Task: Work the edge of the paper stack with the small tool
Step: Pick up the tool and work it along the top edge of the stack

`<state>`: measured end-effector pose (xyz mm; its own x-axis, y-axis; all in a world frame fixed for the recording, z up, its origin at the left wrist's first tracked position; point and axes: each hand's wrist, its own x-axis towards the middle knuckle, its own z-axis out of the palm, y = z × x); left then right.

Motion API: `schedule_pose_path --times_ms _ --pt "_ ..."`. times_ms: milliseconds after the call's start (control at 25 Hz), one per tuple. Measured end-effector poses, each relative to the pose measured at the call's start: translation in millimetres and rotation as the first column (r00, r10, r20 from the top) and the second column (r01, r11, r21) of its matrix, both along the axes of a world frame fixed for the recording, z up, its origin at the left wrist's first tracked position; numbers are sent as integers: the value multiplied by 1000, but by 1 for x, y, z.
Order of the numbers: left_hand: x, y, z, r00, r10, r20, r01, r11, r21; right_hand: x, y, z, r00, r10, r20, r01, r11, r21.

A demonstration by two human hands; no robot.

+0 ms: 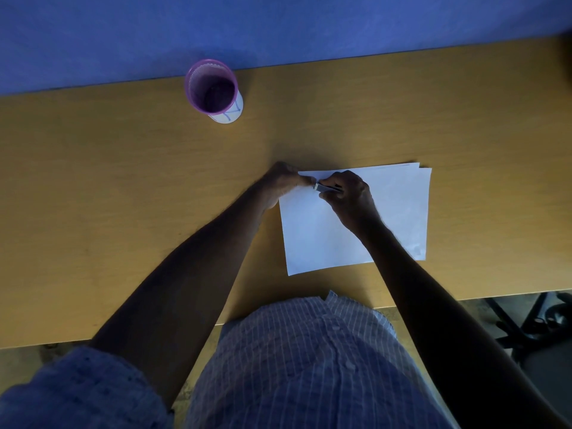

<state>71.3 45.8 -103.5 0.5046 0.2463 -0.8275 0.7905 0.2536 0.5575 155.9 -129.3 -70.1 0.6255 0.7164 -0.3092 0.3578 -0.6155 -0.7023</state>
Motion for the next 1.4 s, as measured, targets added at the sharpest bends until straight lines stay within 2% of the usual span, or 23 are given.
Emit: schedule_pose_path --times_ms 160,240,400,600,720,840,960,1040,1200,1400 --pt "0 0 3 1000 -19 13 19 1000 3 7 4 0 990 -11 -137 1 997 -75" --pt "1 0 5 1000 -7 21 7 1000 -7 9 5 -1 987 -24 -156 10 996 -91" --pt "2 -2 10 999 37 29 -37 999 -7 3 1 -3 998 55 12 -55 998 -30" --pt "3 -4 14 996 92 2 -92 995 -31 -11 -8 -7 968 142 205 -157 986 63" --pt "2 -2 14 996 92 4 -92 995 -38 -26 -13 -7 957 166 239 -191 978 86" --pt "2 -2 13 999 40 16 -40 999 -12 -18 -20 -5 978 116 173 -138 984 117" --pt "0 0 10 998 6 66 -4 1000 -27 0 -21 1 991 -100 92 87 987 133" --pt "-2 3 7 997 -9 76 11 999 -36 18 -16 3 977 -187 107 172 976 138" --pt "-3 5 4 998 -41 38 42 999 -20 62 3 -2 951 -183 249 169 983 74" --pt "-4 6 11 993 -75 88 81 994 -70 86 26 -11 922 -119 367 148 988 -53"
